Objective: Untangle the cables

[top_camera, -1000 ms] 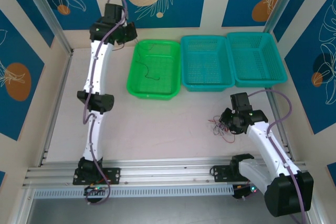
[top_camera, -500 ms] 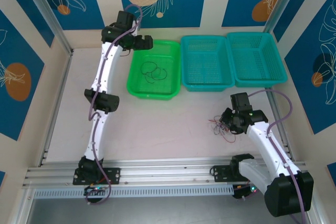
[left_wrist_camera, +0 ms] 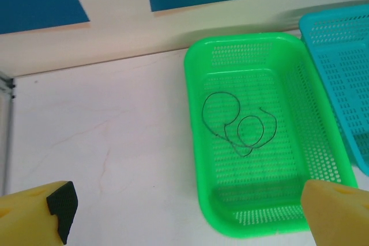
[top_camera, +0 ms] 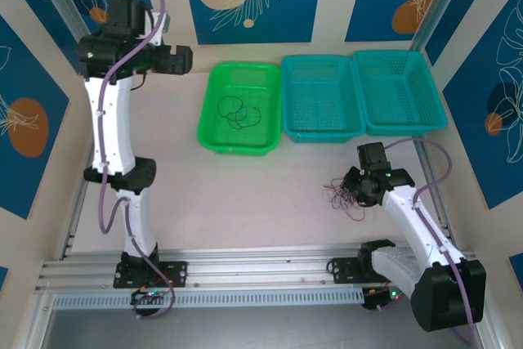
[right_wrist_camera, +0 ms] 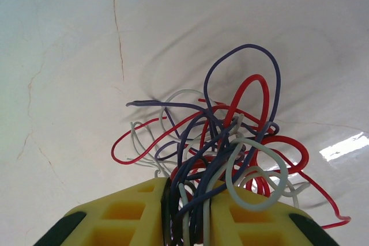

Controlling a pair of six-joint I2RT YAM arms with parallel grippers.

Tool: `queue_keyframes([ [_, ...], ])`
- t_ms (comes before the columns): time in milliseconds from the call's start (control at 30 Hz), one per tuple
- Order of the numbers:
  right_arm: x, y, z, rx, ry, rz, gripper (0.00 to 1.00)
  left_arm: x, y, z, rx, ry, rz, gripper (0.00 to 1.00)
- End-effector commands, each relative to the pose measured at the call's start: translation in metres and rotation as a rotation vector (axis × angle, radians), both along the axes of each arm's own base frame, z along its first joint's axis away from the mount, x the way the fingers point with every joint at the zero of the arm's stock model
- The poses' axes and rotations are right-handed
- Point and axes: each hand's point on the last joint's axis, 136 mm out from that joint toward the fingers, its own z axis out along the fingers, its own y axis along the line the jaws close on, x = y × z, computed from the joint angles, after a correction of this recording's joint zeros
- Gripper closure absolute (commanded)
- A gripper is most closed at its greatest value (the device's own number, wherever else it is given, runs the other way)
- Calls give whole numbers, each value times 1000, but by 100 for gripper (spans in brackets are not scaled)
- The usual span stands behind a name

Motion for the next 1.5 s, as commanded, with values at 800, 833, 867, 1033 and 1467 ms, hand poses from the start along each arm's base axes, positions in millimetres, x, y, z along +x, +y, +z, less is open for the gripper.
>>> queue_keyframes([
  [800, 15, 48, 23, 100, -25, 248, 42, -169, -128, -96, -643, 60, -482, 5],
  [833, 10, 30, 17, 26, 22, 162, 31, -171, -135, -99, -624, 56, -515, 5],
  [867, 6, 16, 11, -30, 56, 98, 24, -171, -142, -103, -615, 55, -540, 5],
  [1033, 30, 48, -8, 116, 63, 183, 19, -182, -178, -122, -576, 61, -690, 0],
  [1467, 57, 86, -49, 100, 230, 386, 100, -185, -215, -152, -472, 87, -747, 0],
])
